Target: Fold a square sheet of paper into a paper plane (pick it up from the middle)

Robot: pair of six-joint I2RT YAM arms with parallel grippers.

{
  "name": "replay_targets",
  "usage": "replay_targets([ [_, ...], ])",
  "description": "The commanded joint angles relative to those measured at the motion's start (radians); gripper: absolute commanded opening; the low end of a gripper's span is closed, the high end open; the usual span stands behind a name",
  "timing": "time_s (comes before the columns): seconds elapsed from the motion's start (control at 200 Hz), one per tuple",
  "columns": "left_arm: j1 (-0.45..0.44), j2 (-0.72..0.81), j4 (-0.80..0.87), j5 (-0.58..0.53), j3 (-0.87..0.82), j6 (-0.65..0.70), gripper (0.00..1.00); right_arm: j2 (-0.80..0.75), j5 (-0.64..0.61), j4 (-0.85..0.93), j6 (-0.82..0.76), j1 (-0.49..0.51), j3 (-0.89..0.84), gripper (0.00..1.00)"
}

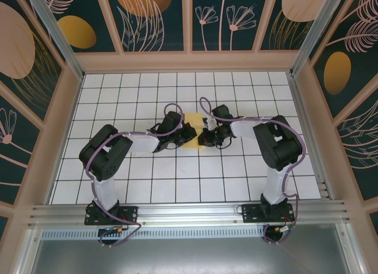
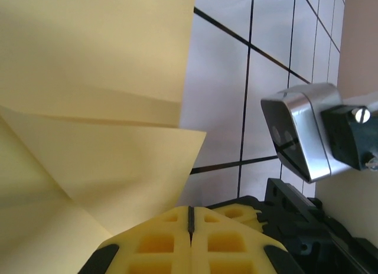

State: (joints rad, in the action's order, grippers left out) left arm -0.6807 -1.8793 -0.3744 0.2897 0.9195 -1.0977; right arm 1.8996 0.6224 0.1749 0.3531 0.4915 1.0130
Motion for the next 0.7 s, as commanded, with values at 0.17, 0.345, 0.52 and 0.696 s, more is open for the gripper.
replay_targets([
  [0.17,-0.006,-0.070,-0.021,0.030,-0.016,-0.043,0.00,0.031,-0.066,0.057,0.003,-0.001,-0.028,0.01],
  [0.345,-0.006,-0.091,-0.019,0.031,-0.020,-0.056,0.00,0.032,-0.074,0.071,0.000,0.002,-0.036,0.01],
  [0.52,0.004,-0.086,0.038,-0.035,-0.025,-0.033,0.00,0.044,-0.131,0.115,-0.012,0.005,-0.055,0.01],
  [0.696,0.035,-0.090,0.069,-0.058,-0.020,0.007,0.00,0.050,-0.196,0.155,-0.014,0.005,-0.073,0.01],
])
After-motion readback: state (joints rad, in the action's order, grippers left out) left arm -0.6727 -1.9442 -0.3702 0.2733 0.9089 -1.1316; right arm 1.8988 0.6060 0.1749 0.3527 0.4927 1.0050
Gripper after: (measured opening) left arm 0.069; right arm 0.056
